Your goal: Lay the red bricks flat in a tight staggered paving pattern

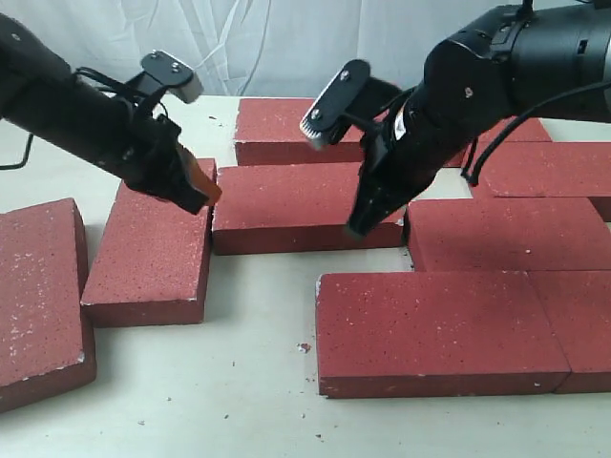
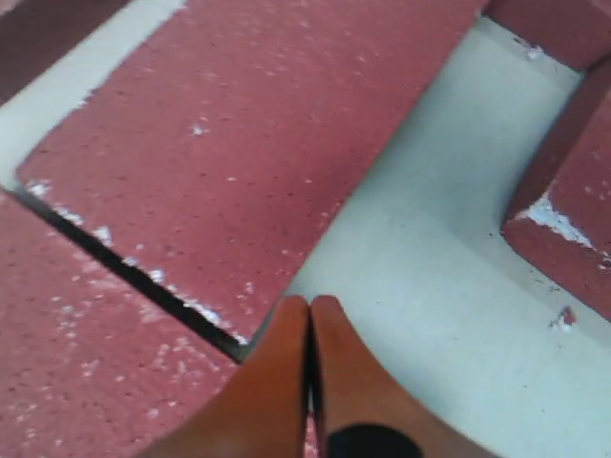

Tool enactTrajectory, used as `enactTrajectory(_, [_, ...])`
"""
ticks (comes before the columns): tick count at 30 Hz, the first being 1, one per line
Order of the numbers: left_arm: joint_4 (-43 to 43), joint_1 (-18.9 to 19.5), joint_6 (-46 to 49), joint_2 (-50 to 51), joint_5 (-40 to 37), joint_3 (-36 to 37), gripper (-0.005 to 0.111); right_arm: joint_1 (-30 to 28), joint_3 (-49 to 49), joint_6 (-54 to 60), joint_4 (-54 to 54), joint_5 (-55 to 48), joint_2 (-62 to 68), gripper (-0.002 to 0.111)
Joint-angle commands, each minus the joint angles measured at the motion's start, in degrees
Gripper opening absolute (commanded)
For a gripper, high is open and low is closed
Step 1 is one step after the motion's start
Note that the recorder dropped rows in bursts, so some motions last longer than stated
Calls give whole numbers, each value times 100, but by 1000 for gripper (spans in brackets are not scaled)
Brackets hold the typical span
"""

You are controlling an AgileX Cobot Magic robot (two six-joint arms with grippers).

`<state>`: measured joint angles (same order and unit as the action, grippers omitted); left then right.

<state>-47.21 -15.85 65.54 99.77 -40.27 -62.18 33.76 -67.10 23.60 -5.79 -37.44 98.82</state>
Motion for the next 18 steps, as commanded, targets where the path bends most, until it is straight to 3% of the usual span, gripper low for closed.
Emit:
enactTrajectory(1, [224, -328, 18, 222, -45, -41, 0, 18, -10, 1963, 1362, -444, 216, -1])
enactTrajectory(10, [443, -599, -57, 831, -407, -348, 0, -117, -21, 2001, 1187, 119, 822, -1])
enactTrajectory(18, [285, -599, -112, 1190, 203, -556, 0, -241, -21, 2001, 1102, 883, 1175, -1])
